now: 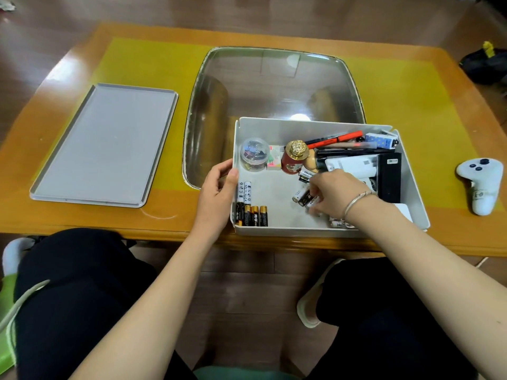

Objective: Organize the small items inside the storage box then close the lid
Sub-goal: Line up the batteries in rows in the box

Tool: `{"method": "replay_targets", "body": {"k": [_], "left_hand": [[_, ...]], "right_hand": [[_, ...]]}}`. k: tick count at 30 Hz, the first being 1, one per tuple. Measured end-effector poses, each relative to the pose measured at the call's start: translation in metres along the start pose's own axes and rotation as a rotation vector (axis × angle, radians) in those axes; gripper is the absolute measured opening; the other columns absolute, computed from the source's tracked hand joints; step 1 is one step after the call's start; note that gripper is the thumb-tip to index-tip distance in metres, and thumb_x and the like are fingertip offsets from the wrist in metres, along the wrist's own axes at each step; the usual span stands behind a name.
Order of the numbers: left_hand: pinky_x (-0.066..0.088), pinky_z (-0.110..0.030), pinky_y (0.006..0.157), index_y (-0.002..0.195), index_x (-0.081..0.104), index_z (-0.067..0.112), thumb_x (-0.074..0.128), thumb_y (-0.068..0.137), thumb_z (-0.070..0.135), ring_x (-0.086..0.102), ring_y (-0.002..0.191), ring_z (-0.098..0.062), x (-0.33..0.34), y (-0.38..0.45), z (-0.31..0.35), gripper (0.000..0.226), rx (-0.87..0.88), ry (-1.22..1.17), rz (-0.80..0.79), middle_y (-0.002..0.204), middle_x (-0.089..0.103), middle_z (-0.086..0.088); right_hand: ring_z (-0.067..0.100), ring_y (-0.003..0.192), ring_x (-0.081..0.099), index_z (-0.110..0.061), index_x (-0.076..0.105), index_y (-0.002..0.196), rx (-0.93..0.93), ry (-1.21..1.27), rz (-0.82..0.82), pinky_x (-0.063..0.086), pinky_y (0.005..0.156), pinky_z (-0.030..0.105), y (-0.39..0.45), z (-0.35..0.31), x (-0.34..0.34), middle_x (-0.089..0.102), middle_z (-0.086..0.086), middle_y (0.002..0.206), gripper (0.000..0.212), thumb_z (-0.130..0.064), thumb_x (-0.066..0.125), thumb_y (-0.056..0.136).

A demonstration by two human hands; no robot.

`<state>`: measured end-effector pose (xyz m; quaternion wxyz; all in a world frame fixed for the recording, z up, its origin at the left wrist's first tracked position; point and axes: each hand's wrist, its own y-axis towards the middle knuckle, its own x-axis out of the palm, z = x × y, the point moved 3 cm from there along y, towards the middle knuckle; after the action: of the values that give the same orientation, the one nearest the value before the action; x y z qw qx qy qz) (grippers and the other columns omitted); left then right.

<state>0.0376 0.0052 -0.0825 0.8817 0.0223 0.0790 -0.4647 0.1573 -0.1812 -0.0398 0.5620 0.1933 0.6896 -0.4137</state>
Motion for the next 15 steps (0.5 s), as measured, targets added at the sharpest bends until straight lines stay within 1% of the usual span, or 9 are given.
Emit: {"method": "replay_targets", "body": {"k": [2, 3, 5, 8, 11, 15], "left_hand": [[0.045, -0.004, 0.07, 0.127, 0.053, 0.018, 0.048, 0.098, 0.031, 0.055, 0.097, 0.012, 0.0, -0.001, 0.0, 0.032, -0.003, -0.006, 0.002, 0.107, 0.058, 0.02], [0.045, -0.004, 0.069, 0.126, 0.053, 0.018, 0.048, 0.098, 0.031, 0.056, 0.095, 0.014, 0.0, -0.001, 0.0, 0.031, -0.003, -0.011, 0.003, 0.107, 0.058, 0.021], [0.045, -0.004, 0.068, 0.125, 0.053, 0.018, 0.048, 0.098, 0.03, 0.055, 0.092, 0.017, 0.0, -0.001, 0.0, 0.029, -0.002, -0.016, 0.0, 0.106, 0.058, 0.021], [0.045, -0.005, 0.067, 0.124, 0.053, 0.018, 0.048, 0.098, 0.028, 0.056, 0.09, 0.018, 0.0, -0.001, 0.001, 0.028, -0.001, -0.024, -0.007, 0.106, 0.059, 0.02], [0.046, -0.005, 0.066, 0.124, 0.053, 0.017, 0.048, 0.099, 0.027, 0.057, 0.09, 0.017, 0.0, -0.001, 0.0, 0.028, -0.002, -0.031, -0.01, 0.105, 0.059, 0.019], [0.046, -0.006, 0.065, 0.123, 0.053, 0.017, 0.048, 0.099, 0.026, 0.057, 0.089, 0.017, 0.0, -0.001, 0.001, 0.026, 0.0, -0.035, -0.007, 0.104, 0.059, 0.018]], "right_hand": [[0.029, 0.098, 0.058, -0.012, 0.061, 0.1, 0.002, -0.014, 0.014, 0.045, 0.078, 0.032, 0.001, -0.006, 0.004, 0.061, 0.011, 0.103, 0.035, -0.03, 0.074, 0.073], [0.03, 0.098, 0.058, -0.011, 0.06, 0.102, 0.008, -0.014, 0.019, 0.045, 0.077, 0.032, 0.002, -0.008, 0.007, 0.06, 0.011, 0.105, 0.037, -0.029, 0.074, 0.073], [0.031, 0.096, 0.058, -0.011, 0.056, 0.103, 0.022, -0.004, 0.032, 0.043, 0.073, 0.032, 0.003, -0.009, 0.011, 0.059, 0.013, 0.105, 0.034, -0.023, 0.071, 0.075], [0.033, 0.092, 0.06, -0.011, 0.053, 0.103, 0.024, -0.021, 0.066, 0.039, 0.066, 0.03, 0.003, -0.007, 0.013, 0.06, 0.013, 0.102, 0.027, -0.015, 0.064, 0.078], [0.033, 0.092, 0.059, -0.014, 0.054, 0.105, 0.011, -0.023, 0.087, 0.04, 0.067, 0.031, 0.002, -0.008, 0.013, 0.061, 0.012, 0.101, 0.027, -0.019, 0.063, 0.079], [0.031, 0.098, 0.059, -0.02, 0.058, 0.111, -0.023, -0.091, 0.089, 0.042, 0.069, 0.031, 0.005, -0.014, 0.016, 0.061, 0.009, 0.106, 0.027, -0.013, 0.053, 0.085]]}}
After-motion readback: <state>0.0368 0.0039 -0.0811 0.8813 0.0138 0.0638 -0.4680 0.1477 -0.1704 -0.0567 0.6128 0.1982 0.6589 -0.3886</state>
